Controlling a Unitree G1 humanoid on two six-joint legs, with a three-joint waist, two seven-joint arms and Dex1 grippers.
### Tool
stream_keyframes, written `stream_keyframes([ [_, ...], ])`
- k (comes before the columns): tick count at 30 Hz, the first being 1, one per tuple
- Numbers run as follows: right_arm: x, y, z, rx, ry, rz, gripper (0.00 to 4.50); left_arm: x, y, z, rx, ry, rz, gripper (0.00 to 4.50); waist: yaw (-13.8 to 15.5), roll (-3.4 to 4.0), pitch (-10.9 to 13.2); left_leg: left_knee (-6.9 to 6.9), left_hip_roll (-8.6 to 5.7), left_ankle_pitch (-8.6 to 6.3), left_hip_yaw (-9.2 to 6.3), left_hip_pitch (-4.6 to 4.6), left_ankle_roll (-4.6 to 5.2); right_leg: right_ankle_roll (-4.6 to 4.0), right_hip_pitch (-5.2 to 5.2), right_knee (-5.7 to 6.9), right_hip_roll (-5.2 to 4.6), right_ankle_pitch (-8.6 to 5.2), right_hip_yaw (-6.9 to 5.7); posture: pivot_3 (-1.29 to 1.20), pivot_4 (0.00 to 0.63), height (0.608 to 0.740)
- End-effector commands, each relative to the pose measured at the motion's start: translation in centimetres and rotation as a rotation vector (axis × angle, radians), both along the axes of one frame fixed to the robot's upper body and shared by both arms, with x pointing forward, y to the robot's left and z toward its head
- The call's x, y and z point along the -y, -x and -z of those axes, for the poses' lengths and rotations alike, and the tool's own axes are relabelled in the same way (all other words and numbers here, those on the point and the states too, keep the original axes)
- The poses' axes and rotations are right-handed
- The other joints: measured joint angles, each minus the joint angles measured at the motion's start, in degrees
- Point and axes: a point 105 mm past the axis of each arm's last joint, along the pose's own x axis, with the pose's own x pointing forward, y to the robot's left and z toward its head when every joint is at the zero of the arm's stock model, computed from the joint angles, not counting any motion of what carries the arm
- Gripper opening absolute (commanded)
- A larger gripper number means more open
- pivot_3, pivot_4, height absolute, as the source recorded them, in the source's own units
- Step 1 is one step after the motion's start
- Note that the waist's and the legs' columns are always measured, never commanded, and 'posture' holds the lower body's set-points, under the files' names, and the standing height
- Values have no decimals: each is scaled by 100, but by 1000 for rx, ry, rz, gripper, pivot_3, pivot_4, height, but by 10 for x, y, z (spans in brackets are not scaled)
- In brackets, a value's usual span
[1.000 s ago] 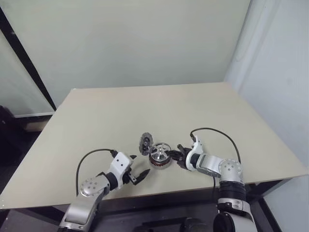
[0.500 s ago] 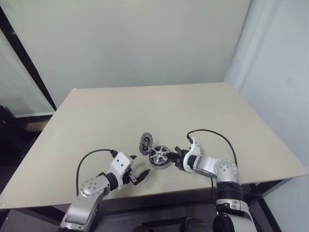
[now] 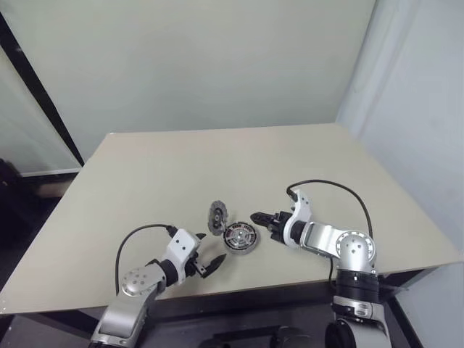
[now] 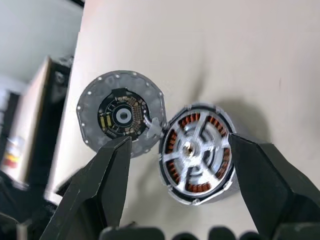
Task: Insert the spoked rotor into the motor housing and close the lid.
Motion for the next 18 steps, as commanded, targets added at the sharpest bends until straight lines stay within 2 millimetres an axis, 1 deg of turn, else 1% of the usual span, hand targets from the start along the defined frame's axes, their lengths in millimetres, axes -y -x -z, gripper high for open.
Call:
stream_keyframes([
  [1, -19, -4, -22, 287, 85, -83, 3004, 0, -4, -10, 46, 3, 1, 4500, -2, -1, 0, 0, 0, 0, 0, 1, 0, -2, 0, 0, 0, -1, 0, 0, 0, 740],
  [2, -23, -4, -21, 358, 140, -112, 2787, 0, -5, -10, 46, 3, 0, 4500, -7, -1, 0, 0, -1, 0, 0, 2, 0, -3, 1, -1, 0, -2, 0, 0, 0, 740],
  [5, -35, -5, -10, 506, 261, -161, 1760, -1, -5, -10, 47, 1, -3, 4500, -4, -2, 0, 0, 0, 0, 1, 3, 0, -7, 0, -1, 1, -5, 0, 0, 0, 740],
  [9, -50, -11, 5, 568, 286, -166, 284, -3, -5, -12, 52, -3, -8, 4500, 0, -5, -1, 2, -1, 0, 2, 2, -1, -2, 1, 1, 1, -1, 1, 0, 0, 740],
  [10, -52, -13, 9, 583, 302, -168, 37, -4, -5, -12, 53, -4, -8, 4500, 0, -6, -1, 2, -1, 0, 2, 3, -1, -2, 1, 1, 1, -1, 0, 0, 0, 740],
  [13, -53, -15, 32, 572, 355, -171, 37, -4, -5, -13, 57, -5, -11, 4500, 13, -7, -1, 4, -3, 0, 2, 1, -1, -2, 3, 1, -2, -1, -1, 0, 0, 740],
  [15, -52, -10, 57, 520, 397, -191, 37, -4, -5, -14, 60, -4, -12, 4500, 9, -8, -2, 5, -3, 0, 3, 1, -1, -2, 3, 0, -5, -1, 2, 0, 0, 740],
  [16, -50, -9, 66, 506, 416, -199, 37, -4, -5, -14, 60, -4, -13, 4500, 8, -9, -2, 5, -3, 0, 5, 1, -1, -2, 3, 0, -6, -1, 4, 0, 0, 740],
  [18, -48, -5, 79, 481, 438, -210, 37, -4, -5, -14, 62, -3, -14, 4500, 8, -8, -2, 5, -4, 0, 5, 1, -1, -1, 3, 0, -6, -1, 4, 0, 0, 740],
])
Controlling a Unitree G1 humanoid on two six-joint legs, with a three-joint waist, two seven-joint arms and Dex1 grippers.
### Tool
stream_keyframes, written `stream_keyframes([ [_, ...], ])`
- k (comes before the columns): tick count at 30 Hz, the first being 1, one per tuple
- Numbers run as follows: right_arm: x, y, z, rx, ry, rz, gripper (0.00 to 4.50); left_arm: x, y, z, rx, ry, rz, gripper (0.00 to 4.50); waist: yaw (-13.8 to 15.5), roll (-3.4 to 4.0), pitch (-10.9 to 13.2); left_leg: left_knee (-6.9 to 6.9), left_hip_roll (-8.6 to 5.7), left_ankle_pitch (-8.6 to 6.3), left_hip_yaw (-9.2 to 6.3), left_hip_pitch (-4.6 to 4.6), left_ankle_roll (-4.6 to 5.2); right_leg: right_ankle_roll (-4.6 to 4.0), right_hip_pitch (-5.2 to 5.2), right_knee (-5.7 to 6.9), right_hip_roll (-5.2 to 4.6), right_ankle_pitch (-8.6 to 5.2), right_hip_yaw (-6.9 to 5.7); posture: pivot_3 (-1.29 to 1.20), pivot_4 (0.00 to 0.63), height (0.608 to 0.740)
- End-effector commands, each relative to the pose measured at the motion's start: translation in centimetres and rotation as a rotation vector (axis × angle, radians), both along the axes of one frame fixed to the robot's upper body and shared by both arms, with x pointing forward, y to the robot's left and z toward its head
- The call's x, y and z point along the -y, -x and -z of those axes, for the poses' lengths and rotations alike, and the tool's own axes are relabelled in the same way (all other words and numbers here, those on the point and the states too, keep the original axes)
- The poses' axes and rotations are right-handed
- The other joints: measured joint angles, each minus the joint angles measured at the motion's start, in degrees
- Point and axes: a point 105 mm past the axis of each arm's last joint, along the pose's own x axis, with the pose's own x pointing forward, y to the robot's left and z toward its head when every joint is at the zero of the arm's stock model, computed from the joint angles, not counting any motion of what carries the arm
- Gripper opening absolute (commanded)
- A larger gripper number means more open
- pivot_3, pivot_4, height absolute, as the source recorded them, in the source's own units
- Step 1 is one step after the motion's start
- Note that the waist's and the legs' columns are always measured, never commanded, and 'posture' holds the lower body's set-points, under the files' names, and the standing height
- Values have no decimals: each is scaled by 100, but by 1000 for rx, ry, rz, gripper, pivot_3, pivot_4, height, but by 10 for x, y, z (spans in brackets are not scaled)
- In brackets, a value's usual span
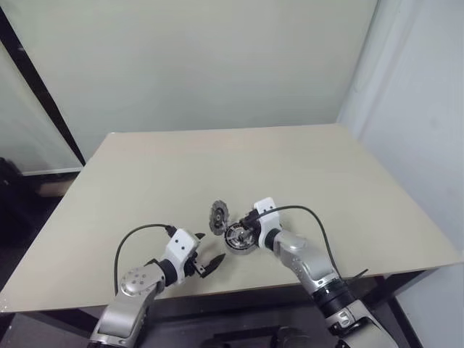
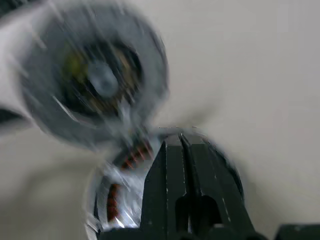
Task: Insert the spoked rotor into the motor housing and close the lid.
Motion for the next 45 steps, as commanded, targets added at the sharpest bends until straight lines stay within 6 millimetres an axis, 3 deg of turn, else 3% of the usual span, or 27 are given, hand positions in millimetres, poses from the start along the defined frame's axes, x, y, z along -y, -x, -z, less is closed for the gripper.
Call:
stream_keyframes([
  [1, 1, 3, 11, 13, 29, -18, 37, -1, -4, -14, 61, 3, -6, 4500, -1, -1, -1, 0, 0, 0, 1, 2, 0, 1, 0, 2, 1, 1, 1, 0, 0, 740],
  [4, 3, 6, 8, 20, 11, -32, 37, -1, -3, -15, 62, 4, -9, 4500, -2, -2, -4, 0, 4, 0, 0, 12, 0, 0, 6, 6, 4, 1, -1, 0, 0, 740],
  [9, -2, -2, -35, 110, -47, -103, 37, -2, -3, -14, 57, 4, -10, 4500, -1, -1, -3, 3, 4, 1, 0, 12, -1, -3, 4, 13, 4, -1, -1, 0, 0, 740],
  [12, -4, 2, -55, 146, 23, -228, 200, -1, -3, -14, 53, 4, -7, 4500, 0, -1, -2, 4, 3, 1, 0, 10, -1, -1, 3, 13, 4, 1, -1, 0, 0, 740],
  [15, -4, 10, -67, 177, 137, -378, 853, 0, -4, -13, 50, 4, -2, 4500, 2, -2, -3, 6, 1, 1, 1, 9, -1, 0, 3, 12, 3, 1, -1, 0, 0, 740],
  [20, 2, 14, -79, 248, 301, -504, 2610, 0, -4, -11, 42, 0, 7, 4500, 11, -2, -3, 5, 2, 1, 1, 9, -1, -1, 2, 12, 5, 0, -8, 0, 0, 740],
  [25, 11, 20, -74, 312, 562, -694, 4445, -4, 0, -5, 13, -34, 22, 4500, 18, -1, -2, 9, -1, 1, 5, 8, -1, -9, 3, 12, 4, -4, -9, 0, 0, 740],
  [35, 17, 27, -53, 382, 886, -957, 4482, -4, 4, -3, 8, -22, 7, 4500, 87, -2, -3, 9, 1, 1, 8, 10, -1, -11, 2, 12, 5, -5, -11, 0, 0, 740],
  [45, 13, 30, -33, 377, 989, -1064, 4482, -2, 6, -3, 10, -17, 2, 4500, 143, -2, -3, 14, -1, 1, 14, 8, -2, -13, 4, 13, 3, -6, -13, 0, 0, 740],
])
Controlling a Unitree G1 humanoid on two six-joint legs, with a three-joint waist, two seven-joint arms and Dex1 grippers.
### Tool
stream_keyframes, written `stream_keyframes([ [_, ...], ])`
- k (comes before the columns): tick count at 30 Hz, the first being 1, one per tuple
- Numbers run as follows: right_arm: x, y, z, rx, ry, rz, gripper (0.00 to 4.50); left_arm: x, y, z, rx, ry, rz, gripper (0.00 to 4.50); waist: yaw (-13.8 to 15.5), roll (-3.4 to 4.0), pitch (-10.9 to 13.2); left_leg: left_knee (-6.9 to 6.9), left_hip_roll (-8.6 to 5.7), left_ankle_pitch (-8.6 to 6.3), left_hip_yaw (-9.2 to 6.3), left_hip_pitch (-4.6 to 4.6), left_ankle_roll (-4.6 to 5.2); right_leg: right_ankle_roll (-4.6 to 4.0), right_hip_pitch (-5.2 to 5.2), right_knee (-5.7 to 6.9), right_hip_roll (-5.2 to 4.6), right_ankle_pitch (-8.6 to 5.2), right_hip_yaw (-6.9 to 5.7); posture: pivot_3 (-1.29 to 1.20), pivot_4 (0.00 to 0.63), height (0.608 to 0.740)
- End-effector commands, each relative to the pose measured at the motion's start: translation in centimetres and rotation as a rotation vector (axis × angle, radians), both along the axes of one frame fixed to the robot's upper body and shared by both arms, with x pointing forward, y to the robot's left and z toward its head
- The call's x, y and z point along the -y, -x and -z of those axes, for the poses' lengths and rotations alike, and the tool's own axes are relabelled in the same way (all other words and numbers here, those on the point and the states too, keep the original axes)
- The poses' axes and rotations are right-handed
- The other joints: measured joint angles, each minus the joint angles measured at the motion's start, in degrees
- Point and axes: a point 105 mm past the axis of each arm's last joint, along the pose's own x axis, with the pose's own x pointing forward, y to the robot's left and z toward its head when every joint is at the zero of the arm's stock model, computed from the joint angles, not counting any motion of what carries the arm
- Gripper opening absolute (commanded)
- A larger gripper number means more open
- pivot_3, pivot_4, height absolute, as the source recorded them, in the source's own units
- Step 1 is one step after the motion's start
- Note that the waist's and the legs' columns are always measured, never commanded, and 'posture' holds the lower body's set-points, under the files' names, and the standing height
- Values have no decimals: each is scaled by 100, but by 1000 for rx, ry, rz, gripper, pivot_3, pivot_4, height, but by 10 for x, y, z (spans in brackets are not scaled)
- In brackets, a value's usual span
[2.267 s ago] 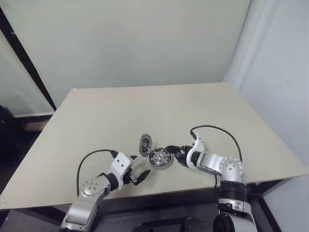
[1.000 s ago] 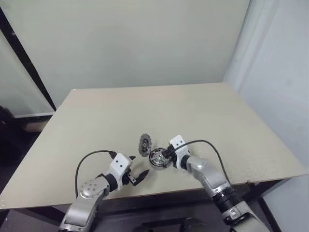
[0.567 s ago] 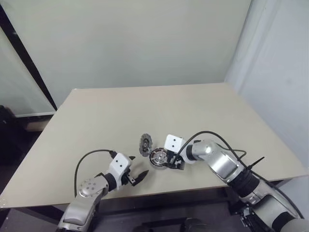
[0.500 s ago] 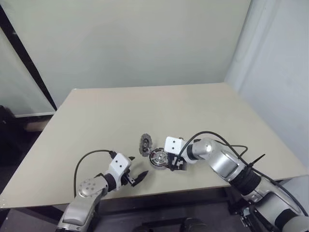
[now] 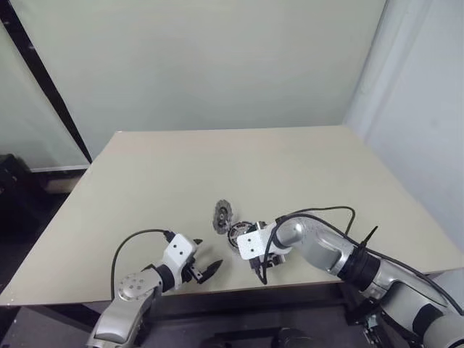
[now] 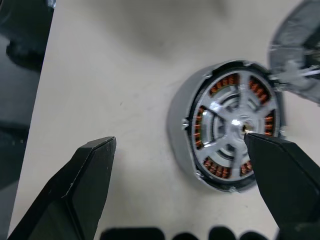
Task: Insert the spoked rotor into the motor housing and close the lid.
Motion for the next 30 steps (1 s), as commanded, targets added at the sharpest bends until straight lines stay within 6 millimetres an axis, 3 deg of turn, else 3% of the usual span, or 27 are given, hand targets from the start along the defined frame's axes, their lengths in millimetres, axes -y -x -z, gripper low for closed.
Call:
stream_keyframes([
  [1, -4, -5, -4, 36, 16, -29, 4482, 3, -3, -12, 54, 4, 9, 4500, 0, 0, 0, 0, 0, 0, 1, 0, 0, 0, 0, 0, 0, 0, 0, 0, 0, 740],
  [6, -4, -7, 4, 27, 31, -16, 4482, 5, -3, -13, 58, 5, 11, 4500, -1, 0, 0, 0, 0, 0, 3, 1, 0, 0, 1, 3, 2, 1, -2, 0, 0, 740],
  [9, -4, -9, 7, 23, 28, -5, 3894, 5, -4, -13, 61, 5, 11, 4500, 0, 0, 0, 1, 0, 0, 4, 1, -1, 0, 1, 4, 1, 1, -2, 0, 0, 740],
  [20, -6, -12, 14, 2, -14, 52, 91, 4, -5, -16, 70, 20, -5, 4500, -1, -3, -2, 6, 0, 0, 2, 3, -1, 2, 5, 8, 1, 2, -3, 0, 0, 740],
  [30, -19, -11, -1, -46, -134, 134, 1, 1, -5, -16, 71, 35, -32, 4500, -18, -2, -2, 25, 4, 1, 1, 11, -2, -4, 3, 33, 3, 2, -6, 0, 0, 740],
])
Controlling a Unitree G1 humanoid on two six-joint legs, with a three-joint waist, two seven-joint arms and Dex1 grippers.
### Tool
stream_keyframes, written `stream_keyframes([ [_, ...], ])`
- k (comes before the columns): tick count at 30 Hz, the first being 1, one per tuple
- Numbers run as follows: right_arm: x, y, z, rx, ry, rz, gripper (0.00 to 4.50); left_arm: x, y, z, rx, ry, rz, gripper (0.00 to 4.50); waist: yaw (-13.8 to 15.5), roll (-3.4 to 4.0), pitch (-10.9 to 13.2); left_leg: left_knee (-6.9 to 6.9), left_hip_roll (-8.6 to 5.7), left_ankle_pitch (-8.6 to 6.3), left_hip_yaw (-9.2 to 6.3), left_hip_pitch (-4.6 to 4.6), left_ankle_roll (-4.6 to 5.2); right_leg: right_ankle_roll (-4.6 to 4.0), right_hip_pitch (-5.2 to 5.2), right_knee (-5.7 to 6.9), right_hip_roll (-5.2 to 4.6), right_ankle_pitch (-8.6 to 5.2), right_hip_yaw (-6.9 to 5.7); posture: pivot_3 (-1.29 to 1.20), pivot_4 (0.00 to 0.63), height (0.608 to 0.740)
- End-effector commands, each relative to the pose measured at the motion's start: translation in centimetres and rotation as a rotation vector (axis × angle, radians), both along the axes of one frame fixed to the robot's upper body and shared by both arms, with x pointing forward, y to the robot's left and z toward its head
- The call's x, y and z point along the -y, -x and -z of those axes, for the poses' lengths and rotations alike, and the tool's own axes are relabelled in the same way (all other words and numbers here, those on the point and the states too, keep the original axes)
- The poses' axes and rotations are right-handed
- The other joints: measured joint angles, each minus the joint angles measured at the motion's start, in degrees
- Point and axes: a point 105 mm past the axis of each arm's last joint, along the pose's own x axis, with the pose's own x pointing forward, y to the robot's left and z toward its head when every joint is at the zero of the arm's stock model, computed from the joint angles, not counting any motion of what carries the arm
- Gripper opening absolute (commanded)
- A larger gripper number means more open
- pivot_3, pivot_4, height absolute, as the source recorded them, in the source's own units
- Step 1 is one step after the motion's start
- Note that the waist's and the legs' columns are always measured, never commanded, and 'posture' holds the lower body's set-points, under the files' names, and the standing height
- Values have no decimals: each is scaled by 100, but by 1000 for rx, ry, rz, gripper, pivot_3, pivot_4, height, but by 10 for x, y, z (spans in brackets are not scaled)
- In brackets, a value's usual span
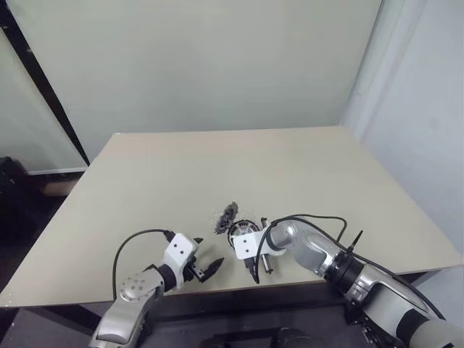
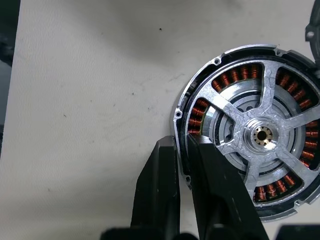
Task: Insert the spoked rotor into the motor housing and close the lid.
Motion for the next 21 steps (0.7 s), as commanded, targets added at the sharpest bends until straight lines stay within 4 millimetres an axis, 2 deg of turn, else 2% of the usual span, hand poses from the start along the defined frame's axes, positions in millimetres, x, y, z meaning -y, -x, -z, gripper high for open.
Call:
stream_keyframes([
  [1, -10, -1, -19, -46, -119, 115, 1, -2, -3, -13, 54, 9, -14, 4500, 3, 0, 0, 0, 0, 0, 0, -1, 0, 0, -2, 2, 0, 0, 1, 0, 0, 740],
  [3, -15, 5, -23, -133, -178, 223, 1, -9, 0, -10, 39, -6, -29, 4500, 3, -1, 0, 1, 0, 0, -1, -4, 0, 3, -8, 11, 0, 0, 2, 0, 0, 740],
  [8, -21, 20, -22, -274, -224, 354, 1, -21, 11, -4, 1, -16, -51, 4500, 6, 0, 0, 0, 1, -1, -5, -5, -2, -1, -19, 26, 0, -4, 2, 0, 0, 740],
  [11, -32, 25, -24, -388, -288, 481, 1, -28, 18, -1, -28, -14, -75, 4500, 5, 0, 0, 4, 3, -1, -6, -2, -3, -5, -17, 31, -2, -6, -1, 0, 0, 740],
  [17, -54, 26, -29, -501, -370, 646, 1, -27, 19, -2, -25, -10, -87, 4500, -2, -1, 0, 5, 5, -3, -10, -3, -7, -5, -21, 34, -3, -6, -1, 0, 0, 740],
  [21, -64, 20, -30, -511, -410, 714, 1, -24, 18, -3, -15, -2, -87, 4500, -13, -3, -1, 2, 6, -4, -10, -6, -10, -5, -29, 33, -3, -5, 1, 0, 0, 740],
])
